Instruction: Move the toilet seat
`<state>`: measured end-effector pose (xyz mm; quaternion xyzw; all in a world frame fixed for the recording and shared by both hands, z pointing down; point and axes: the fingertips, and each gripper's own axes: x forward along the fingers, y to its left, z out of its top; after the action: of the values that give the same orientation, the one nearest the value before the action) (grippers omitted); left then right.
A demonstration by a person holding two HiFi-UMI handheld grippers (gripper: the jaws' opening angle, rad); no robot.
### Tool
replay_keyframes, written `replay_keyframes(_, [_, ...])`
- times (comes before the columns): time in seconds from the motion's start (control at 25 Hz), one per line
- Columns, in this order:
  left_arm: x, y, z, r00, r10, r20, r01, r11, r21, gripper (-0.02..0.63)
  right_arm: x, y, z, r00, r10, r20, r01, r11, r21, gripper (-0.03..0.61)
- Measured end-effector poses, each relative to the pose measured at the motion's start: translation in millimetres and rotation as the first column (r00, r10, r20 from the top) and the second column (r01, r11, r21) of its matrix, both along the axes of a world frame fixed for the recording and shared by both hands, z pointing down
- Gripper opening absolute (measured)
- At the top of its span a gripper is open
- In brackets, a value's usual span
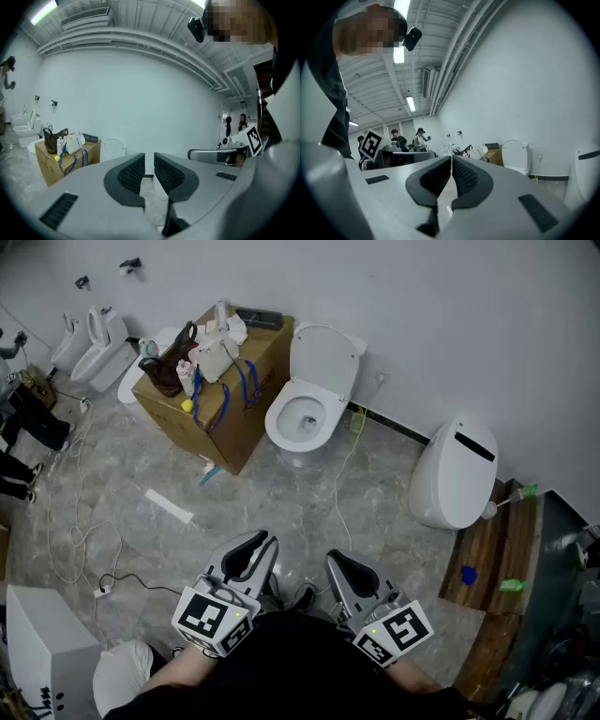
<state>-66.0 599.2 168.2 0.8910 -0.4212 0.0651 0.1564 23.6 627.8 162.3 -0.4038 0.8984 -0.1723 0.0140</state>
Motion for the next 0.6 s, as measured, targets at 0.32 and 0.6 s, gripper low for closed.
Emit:
replay_keyframes(0.32, [1.7,-4.5,-0.3,1.0,0.003,-0.001,-0.003,1.0,0.004,0.071,0.8,-4.2,1.2,1.0,-0.007,0.001,0.007,1.0,-0.002,0.038])
replay_keyframes(0.6, [1.1,-0.2,4.8,1.0,-0.017,-0.012,0.017,1.0,-0.011,0.071,9.1,-3.0,4.5,0.999,0.021,0.026,-0.02,1.0,-0.022,0.038])
